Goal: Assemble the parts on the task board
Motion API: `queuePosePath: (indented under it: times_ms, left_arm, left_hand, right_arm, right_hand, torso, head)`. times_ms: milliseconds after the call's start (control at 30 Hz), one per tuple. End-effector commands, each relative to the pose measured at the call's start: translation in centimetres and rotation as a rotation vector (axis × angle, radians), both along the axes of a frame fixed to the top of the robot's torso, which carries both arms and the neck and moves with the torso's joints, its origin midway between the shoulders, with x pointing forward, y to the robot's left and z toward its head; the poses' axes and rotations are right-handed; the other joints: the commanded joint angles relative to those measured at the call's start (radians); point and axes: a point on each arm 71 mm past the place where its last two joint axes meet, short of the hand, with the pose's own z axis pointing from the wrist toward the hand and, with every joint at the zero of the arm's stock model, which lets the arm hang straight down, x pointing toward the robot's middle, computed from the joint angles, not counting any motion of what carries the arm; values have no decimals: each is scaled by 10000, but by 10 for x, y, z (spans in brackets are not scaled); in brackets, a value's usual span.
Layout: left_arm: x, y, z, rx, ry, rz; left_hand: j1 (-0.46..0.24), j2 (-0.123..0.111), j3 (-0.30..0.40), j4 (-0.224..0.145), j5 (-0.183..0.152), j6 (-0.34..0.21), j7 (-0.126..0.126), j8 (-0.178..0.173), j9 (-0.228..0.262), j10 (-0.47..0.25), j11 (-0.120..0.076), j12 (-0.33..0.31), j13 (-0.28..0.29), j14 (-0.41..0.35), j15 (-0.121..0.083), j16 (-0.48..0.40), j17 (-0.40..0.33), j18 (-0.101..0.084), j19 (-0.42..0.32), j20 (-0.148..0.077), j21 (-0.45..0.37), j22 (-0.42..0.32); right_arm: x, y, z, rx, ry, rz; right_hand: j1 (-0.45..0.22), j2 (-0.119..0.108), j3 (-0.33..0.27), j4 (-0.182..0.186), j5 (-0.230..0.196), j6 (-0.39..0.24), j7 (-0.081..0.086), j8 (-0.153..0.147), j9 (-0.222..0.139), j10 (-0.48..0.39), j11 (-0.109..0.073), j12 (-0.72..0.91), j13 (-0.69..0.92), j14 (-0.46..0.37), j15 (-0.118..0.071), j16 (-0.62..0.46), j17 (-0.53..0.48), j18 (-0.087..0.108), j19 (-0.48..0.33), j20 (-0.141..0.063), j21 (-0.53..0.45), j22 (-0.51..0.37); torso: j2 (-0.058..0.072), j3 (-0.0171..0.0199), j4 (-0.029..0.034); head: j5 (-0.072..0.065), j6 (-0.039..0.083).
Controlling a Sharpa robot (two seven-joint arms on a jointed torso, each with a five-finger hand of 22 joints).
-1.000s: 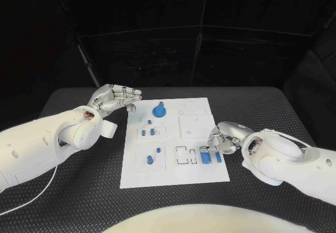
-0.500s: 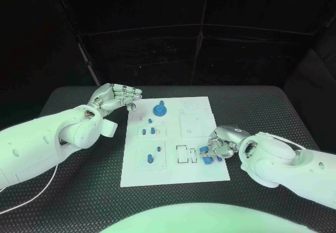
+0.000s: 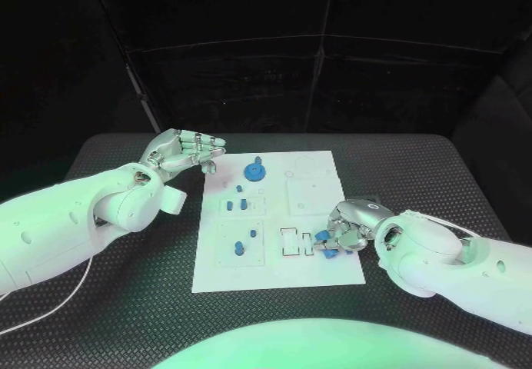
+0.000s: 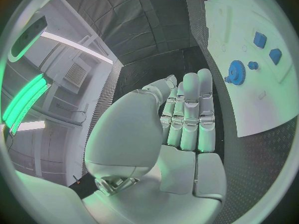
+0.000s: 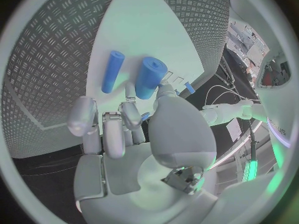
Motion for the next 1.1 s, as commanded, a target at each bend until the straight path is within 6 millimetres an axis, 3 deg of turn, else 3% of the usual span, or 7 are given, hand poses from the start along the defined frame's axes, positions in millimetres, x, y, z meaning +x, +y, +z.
queuePosePath:
  times_ms: [33, 200, 400, 933, 1100]
  left_arm:
    - [0, -2, 1, -85, 12, -113]
    - [-1, -1, 0, -87, 26, -118]
    - [-2, -2, -1, -96, 57, -137]
    - [-2, -3, -2, -109, 76, -167]
    - [-2, -3, -2, -116, 78, -185]
  left_hand:
    - [-115, 20, -11, -32, -9, -20, 39, -15, -4, -84, 17, 32, -14, -73, 1, -64, -17, 130, -73, 22, -64, -10]
    - [-115, 20, -11, -32, -9, -20, 39, -15, -4, -84, 17, 32, -14, -73, 1, -64, -17, 130, -73, 22, -64, -10]
    - [-115, 20, -11, -32, -9, -20, 39, -15, -4, -84, 17, 32, -14, -73, 1, -64, -17, 130, -73, 22, -64, -10]
    - [-122, 23, -14, -30, -8, -25, 39, -17, -5, -95, 19, 34, -15, -78, 2, -70, -21, 129, -77, 24, -72, -15]
    - [-122, 23, -14, -30, -8, -25, 39, -17, -5, -95, 19, 34, -15, -78, 2, -70, -21, 129, -77, 24, -72, -15]
  right_arm:
    - [-5, 2, -8, -206, 189, 124]
    - [-7, 5, 0, 804, -212, -385]
    - [-14, 8, 12, 2457, -202, -1259]
    - [-16, 31, 10, 3423, 608, -1350]
    - [-12, 38, 5, 3308, 721, -1233]
  right_hand:
    - [278, 184, 74, -31, 337, -1, -76, 133, 45, 132, -26, 113, 166, 765, -111, 64, 1171, -118, 47, -45, 55, 24]
    - [662, 568, 209, -59, 1119, 40, -135, 269, 135, 227, -84, 172, 326, 782, -164, 99, 1257, -125, 78, -93, 83, 73]
    - [919, 688, 201, -36, 2006, 10, -166, 355, 210, 259, -119, 137, 402, 790, -193, 118, 1306, -131, 92, -128, 97, 101]
    - [822, 707, 113, 3, 2091, 18, -165, 385, 236, 296, -120, 143, 457, 798, -197, 133, 1344, -139, 112, -134, 118, 140]
    - [512, 747, -82, 4, 1706, 5, -160, 406, 261, 299, -110, 98, 462, 791, -187, 121, 1317, -138, 104, -128, 113, 135]
  torso:
    - [-15, 2, -14]
    - [-17, 18, -17]
    - [-32, -9, 15]
    - [1, -19, 35]
    - [-7, -19, 30]
  head:
    - [-19, -5]
    - [-17, 0]
    - [-65, 25]
    - [-5, 26]
    - [41, 8]
